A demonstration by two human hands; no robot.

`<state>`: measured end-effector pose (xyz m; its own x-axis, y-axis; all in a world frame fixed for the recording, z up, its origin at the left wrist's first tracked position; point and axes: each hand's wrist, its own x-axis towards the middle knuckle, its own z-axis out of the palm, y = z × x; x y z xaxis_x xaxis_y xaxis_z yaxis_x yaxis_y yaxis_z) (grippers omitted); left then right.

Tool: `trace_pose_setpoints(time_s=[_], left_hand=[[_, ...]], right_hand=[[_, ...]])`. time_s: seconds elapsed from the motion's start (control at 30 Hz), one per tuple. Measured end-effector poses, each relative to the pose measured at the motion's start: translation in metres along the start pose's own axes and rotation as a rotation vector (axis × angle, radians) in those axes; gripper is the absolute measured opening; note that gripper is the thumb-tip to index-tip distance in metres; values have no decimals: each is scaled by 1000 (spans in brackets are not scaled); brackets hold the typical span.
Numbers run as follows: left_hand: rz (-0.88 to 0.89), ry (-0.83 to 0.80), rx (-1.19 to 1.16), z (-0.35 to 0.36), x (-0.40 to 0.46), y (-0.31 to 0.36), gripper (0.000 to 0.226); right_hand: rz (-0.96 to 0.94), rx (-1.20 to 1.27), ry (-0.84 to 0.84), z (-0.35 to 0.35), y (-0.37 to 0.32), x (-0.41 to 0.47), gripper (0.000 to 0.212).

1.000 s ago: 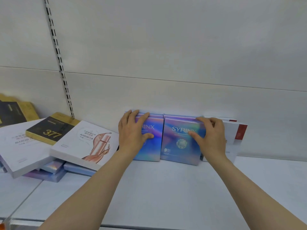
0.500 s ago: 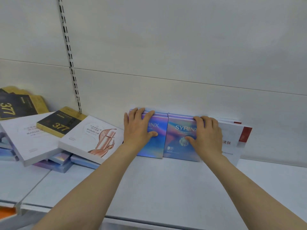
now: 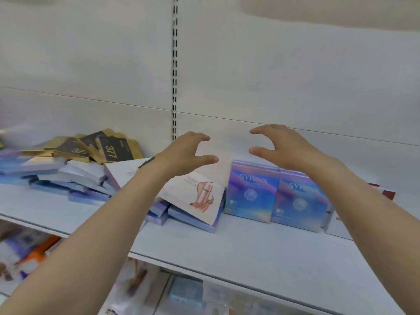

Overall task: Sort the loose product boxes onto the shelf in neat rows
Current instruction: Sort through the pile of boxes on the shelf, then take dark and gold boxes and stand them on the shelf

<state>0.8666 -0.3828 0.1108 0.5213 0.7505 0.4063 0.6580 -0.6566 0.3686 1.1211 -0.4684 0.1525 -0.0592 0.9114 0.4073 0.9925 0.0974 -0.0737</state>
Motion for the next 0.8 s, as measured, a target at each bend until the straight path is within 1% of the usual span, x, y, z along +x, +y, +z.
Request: trace_pose_setpoints(time_s=[0.13, 0.23, 0.33, 0.47, 0.57, 0.63, 0.8], left_hand=[[-17, 76, 25, -59, -55, -53, 69], [-34, 97, 83, -97, -100, -104, 71], [-68, 115, 151, -134, -142, -159, 70], [-123, 144, 166, -177, -195, -227, 70], [-181, 141, 185, -203, -221, -270, 69], [-212, 151, 200, -219, -231, -298, 67], [-277, 197, 209, -247, -239, -370, 69]], right_hand=[[-107, 24, 31, 9, -88, 12, 54], [-179, 16, 48, 28, -163, 19, 57], [-230, 0, 32, 52, -239, 30, 59], [-274, 46, 15, 82, -327, 49, 59], [-295, 107, -18, 102, -385, 69, 58], [-320, 96, -25, 113, -418, 85, 61], [-362, 147, -54, 143, -480, 133, 59]])
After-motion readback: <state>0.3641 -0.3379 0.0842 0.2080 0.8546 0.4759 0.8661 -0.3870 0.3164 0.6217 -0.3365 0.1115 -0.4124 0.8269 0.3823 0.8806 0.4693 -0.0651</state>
